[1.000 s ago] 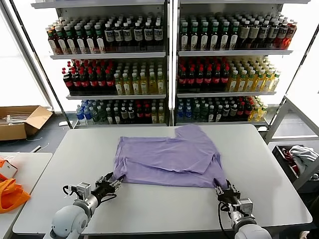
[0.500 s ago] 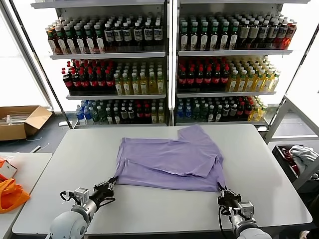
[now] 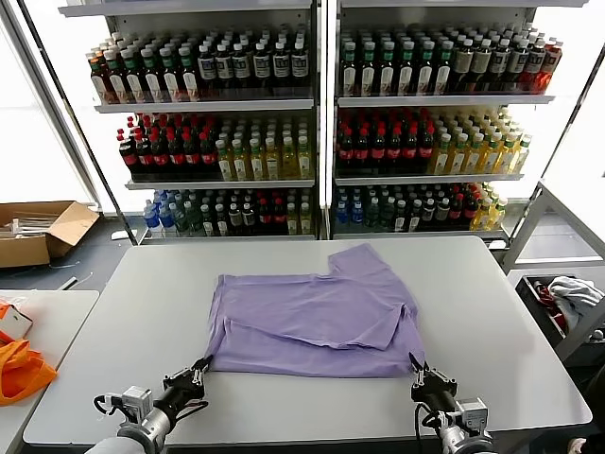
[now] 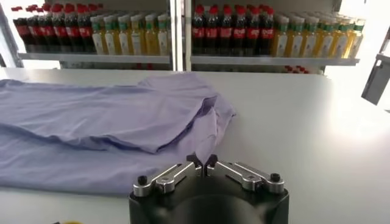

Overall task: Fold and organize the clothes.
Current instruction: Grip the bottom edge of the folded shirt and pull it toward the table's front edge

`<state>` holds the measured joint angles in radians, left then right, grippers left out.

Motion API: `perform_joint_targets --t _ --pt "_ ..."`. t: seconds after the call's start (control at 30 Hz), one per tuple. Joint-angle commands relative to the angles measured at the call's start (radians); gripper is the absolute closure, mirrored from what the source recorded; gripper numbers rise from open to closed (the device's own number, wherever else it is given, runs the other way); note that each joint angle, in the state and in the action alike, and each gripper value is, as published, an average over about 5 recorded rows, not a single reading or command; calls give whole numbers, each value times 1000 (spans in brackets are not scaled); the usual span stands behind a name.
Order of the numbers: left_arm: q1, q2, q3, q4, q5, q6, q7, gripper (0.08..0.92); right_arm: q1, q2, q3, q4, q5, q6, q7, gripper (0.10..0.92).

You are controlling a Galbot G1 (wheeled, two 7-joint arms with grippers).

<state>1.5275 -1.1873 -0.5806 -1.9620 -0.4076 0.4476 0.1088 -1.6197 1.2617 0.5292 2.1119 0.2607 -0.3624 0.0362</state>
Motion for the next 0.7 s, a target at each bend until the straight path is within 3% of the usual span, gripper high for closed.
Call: perform_joint_targets --t 0.03,0.4,0.53,0.7 --pt "251 -92 -185 -164 47 -2 16 915 -183 12 10 120 -4 13 -10 901" --pt "354 -119 -234 -267 62 22 61 916 -253 47 6 142 -80 23 -37 899" --pt "362 -129 -232 -305 71 29 58 897 -266 44 12 157 -76 23 -52 844" --pt "356 -114 -254 -346 70 41 51 780 -207 28 51 172 -47 23 -40 723"
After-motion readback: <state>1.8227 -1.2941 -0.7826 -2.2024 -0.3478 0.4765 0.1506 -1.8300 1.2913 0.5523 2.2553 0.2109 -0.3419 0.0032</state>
